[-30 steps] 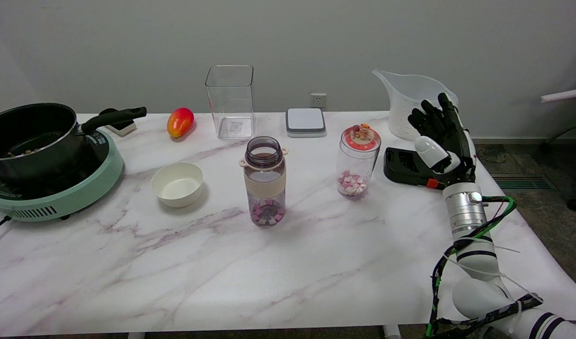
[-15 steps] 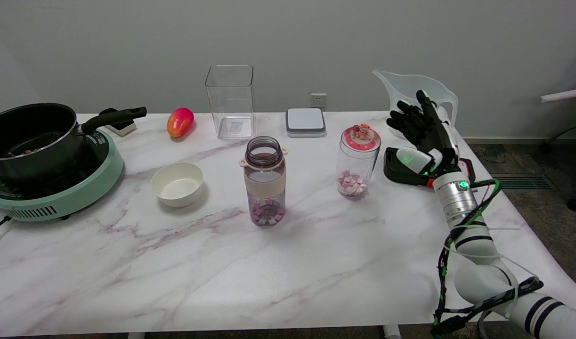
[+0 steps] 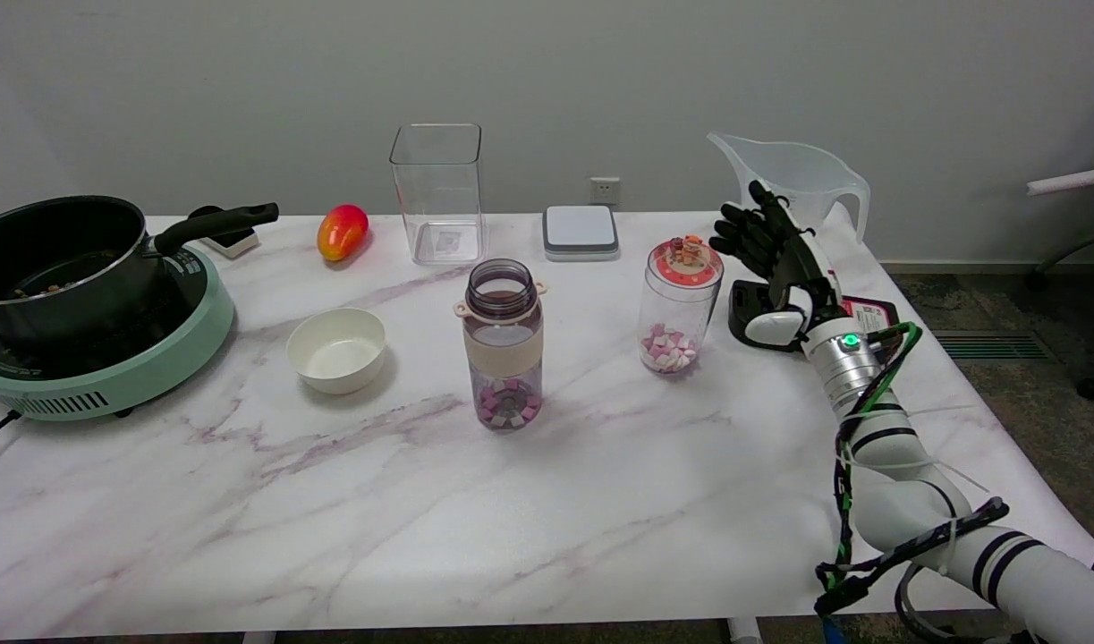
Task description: Pick up the measuring cup.
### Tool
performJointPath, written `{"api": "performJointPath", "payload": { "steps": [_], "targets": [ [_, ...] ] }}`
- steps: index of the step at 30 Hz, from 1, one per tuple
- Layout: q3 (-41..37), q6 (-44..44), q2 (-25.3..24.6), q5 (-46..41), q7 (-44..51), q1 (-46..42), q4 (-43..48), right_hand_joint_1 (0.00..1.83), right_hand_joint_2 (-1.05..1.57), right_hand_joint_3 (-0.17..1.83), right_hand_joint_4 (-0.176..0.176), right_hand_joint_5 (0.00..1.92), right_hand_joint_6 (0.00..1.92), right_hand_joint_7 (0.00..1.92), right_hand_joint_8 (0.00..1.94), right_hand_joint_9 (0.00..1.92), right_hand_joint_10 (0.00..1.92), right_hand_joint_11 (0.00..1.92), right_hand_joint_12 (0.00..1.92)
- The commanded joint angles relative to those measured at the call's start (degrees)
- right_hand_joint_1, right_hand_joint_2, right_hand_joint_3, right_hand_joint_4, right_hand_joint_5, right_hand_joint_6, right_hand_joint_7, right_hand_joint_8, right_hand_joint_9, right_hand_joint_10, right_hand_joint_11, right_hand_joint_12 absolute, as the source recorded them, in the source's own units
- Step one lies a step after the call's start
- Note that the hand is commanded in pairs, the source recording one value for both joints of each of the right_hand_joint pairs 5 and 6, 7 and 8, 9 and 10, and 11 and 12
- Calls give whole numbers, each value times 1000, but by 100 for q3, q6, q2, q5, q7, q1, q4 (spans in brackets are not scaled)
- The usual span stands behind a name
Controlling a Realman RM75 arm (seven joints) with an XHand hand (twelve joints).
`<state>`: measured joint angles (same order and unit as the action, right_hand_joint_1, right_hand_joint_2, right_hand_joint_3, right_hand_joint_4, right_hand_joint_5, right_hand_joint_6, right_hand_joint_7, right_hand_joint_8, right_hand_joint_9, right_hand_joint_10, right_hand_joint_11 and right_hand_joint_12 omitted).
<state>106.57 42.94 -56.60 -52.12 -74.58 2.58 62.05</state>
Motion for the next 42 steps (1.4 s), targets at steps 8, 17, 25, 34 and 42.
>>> {"api": "performJointPath", "payload": {
  "steps": [8, 17, 25, 34, 42],
  "targets": [
    [677, 916, -986, 774, -22, 1100, -2149, 1216, -871, 910, 0, 70, 70, 371, 371, 415, 415, 466, 466],
    [796, 953, -1028, 776, -15, 1153, -2121, 1229, -778, 943, 0, 74, 74, 375, 375, 420, 420, 470, 470],
    [796, 953, -1034, 838, -15, 1145, -2098, 1294, -628, 875, 0, 90, 90, 380, 380, 428, 428, 465, 465],
    [754, 911, -1034, 838, 48, 1161, -2076, 1374, -238, 835, 0, 160, 160, 424, 424, 456, 456, 536, 536],
    [740, 897, -1034, 828, 48, 1211, -2102, 1410, 354, 585, 0, 620, 620, 956, 956, 938, 938, 761, 761]
  ]
}}
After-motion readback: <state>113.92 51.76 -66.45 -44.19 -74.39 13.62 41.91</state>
